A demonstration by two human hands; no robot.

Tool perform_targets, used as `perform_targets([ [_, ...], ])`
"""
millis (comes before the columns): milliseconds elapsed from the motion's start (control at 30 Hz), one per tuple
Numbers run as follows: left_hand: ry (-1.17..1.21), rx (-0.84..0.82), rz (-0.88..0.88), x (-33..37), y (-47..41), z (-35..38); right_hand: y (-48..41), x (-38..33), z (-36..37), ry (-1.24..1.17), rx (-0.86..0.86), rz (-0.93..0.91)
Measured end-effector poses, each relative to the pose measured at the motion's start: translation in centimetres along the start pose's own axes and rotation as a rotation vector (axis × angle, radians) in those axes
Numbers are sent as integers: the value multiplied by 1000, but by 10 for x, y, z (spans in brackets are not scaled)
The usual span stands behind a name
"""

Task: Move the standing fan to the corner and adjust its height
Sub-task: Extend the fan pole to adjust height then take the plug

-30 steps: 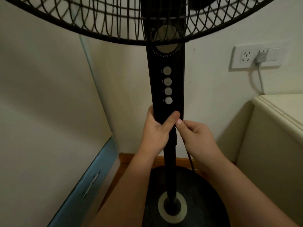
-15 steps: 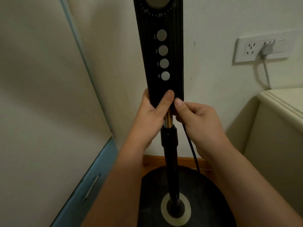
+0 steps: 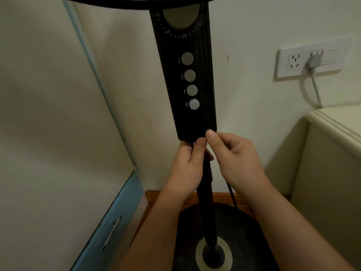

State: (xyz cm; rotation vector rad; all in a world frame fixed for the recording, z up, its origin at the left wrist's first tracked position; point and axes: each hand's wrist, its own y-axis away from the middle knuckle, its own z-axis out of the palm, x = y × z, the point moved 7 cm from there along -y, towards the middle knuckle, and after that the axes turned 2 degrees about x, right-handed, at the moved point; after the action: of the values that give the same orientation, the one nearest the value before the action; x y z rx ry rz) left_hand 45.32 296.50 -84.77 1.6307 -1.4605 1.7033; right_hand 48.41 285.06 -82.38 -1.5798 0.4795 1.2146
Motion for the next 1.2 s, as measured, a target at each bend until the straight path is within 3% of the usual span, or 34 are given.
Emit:
perform_targets([
  [167,11,65,37,-2,-1,1,8,41,-7,-207,-66,179],
  [300,-7,141,15,-9,-2,-1,30,73,22,-136,-238,294],
  [467,-1,79,-7,-15,-4,-2,32,95,38,-137,-39,276],
  [667,100,67,56,3,-11,1,31,101,40,-223,-49,288],
  [1200,172,143,168,65,-43,-6,31,116,37,-22,-98,323],
])
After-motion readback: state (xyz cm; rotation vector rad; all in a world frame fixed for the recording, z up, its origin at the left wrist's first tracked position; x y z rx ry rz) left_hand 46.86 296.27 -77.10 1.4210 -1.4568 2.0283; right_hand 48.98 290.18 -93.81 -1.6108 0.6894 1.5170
